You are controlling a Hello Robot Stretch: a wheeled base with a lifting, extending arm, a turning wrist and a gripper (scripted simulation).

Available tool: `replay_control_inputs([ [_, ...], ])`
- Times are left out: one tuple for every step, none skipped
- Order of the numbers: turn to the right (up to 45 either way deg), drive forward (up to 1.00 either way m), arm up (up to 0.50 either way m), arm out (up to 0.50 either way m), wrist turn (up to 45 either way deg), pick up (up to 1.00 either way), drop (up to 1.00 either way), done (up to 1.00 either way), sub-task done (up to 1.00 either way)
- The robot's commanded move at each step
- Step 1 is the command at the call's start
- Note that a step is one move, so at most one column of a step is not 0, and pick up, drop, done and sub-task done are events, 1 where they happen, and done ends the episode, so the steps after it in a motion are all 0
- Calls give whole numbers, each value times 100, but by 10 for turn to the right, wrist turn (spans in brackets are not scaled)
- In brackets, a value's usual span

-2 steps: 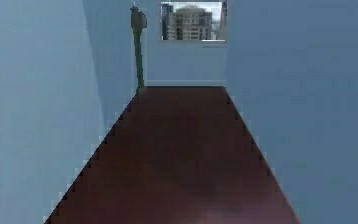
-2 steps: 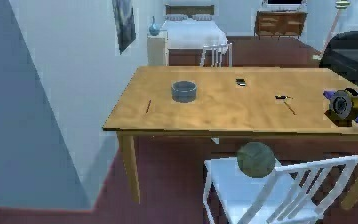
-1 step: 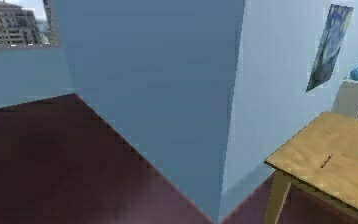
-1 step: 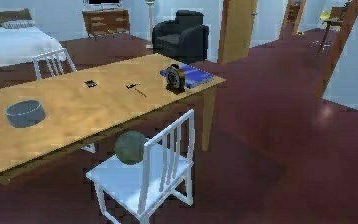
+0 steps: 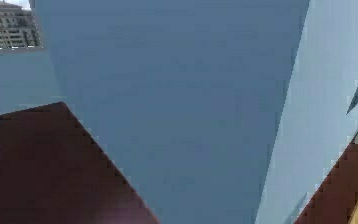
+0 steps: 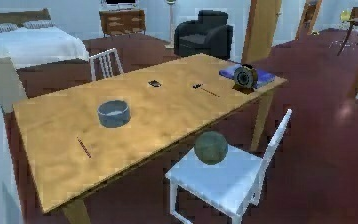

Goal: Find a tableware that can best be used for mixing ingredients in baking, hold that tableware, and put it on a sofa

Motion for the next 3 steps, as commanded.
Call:
replay_control_inputs([
  [-150,0,0,0,0,0,0,0,0],
  [450,0,0,0,0,0,0,0,0],
  [90,0,0,0,0,0,0,0,0],
])
